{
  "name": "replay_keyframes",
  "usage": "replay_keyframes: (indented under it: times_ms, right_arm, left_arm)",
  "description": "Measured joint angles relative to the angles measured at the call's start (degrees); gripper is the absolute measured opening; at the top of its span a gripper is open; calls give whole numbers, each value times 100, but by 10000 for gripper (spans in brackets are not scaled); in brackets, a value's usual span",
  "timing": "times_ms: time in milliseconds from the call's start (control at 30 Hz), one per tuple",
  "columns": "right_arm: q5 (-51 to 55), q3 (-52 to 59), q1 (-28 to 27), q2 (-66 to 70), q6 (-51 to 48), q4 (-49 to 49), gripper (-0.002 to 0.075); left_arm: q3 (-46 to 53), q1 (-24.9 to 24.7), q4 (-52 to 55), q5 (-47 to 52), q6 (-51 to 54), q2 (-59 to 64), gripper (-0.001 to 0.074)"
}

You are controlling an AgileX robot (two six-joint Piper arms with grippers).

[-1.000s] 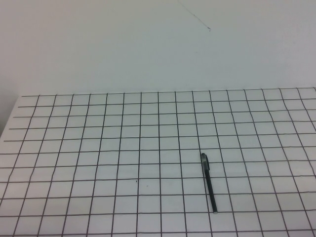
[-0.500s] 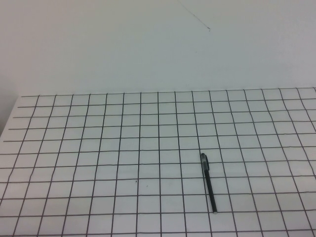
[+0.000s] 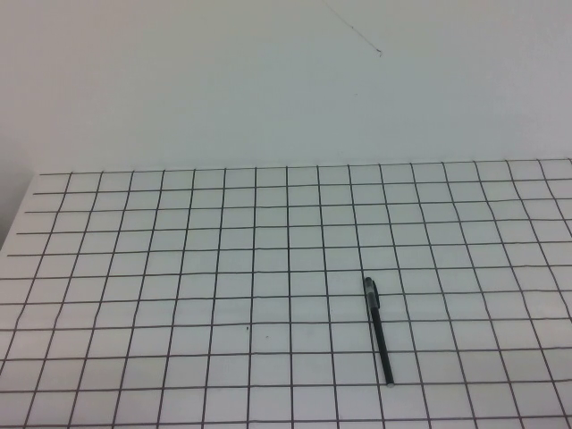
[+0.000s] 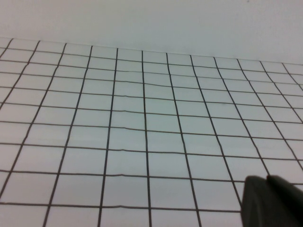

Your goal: Cap the pen

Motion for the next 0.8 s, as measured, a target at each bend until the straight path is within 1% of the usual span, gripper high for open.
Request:
replay_keyframes:
  times_ms: [600, 800]
  right_arm:
    - [0, 0, 0, 0, 0, 0, -3]
    - [0, 0, 0, 0, 0, 0, -3]
  left_arm:
    - [0, 0, 0, 0, 0, 0, -1]
    - [0, 0, 184, -42, 0, 0, -1]
